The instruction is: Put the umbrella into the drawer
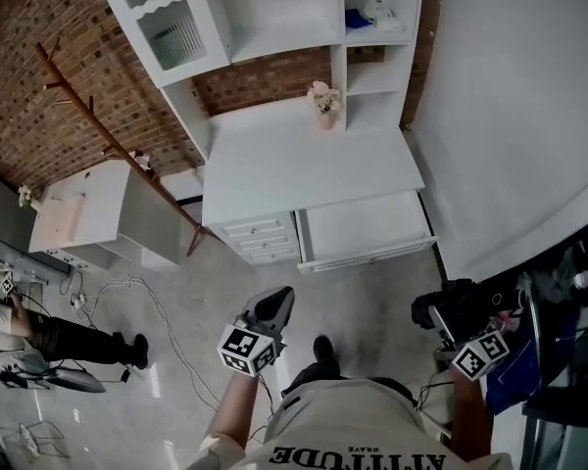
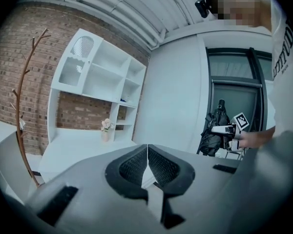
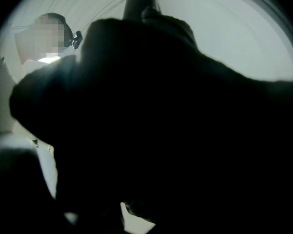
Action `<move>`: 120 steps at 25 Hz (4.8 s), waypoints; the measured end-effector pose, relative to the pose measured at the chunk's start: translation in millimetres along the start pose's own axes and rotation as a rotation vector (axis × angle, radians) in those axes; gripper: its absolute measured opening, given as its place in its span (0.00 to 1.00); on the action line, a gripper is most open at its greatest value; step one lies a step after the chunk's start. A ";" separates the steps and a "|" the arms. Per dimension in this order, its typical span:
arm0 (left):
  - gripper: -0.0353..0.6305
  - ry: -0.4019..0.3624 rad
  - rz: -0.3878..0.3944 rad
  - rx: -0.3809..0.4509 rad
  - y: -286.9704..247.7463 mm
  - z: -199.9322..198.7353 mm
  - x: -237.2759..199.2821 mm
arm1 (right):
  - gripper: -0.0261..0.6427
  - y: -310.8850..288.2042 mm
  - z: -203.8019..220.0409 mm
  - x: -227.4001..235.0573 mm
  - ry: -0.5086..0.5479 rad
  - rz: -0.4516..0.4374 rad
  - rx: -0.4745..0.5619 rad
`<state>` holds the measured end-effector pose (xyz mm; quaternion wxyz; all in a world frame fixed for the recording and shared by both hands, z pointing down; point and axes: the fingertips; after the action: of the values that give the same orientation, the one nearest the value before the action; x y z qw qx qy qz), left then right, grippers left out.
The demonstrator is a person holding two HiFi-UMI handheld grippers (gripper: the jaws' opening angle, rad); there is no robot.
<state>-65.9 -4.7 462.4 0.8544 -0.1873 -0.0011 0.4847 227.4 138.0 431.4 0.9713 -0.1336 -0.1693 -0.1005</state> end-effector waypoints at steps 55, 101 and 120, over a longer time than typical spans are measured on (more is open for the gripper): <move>0.09 0.193 -0.330 -0.032 -144.8 -23.1 -103.4 | 0.44 -325.4 38.9 136.8 0.365 -0.389 -0.538; 0.09 0.496 -0.425 -0.302 -252.8 131.1 -134.1 | 0.43 -448.7 371.4 310.6 1.086 -0.409 -1.470; 0.09 0.476 -0.478 -0.295 -221.9 126.1 -137.4 | 0.45 -457.6 342.9 281.1 1.046 -0.426 -1.322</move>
<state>21.9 -180.3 675.6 0.8837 -0.4103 0.0840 0.2090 273.2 -235.6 945.6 0.6083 -0.5724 0.3707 -0.4062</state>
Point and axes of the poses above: the fingertips, and each gripper's own axes: y backward along the fingers, x to its right, z out of its underside, and after that the axes turned 6 degrees about -x, right-handed
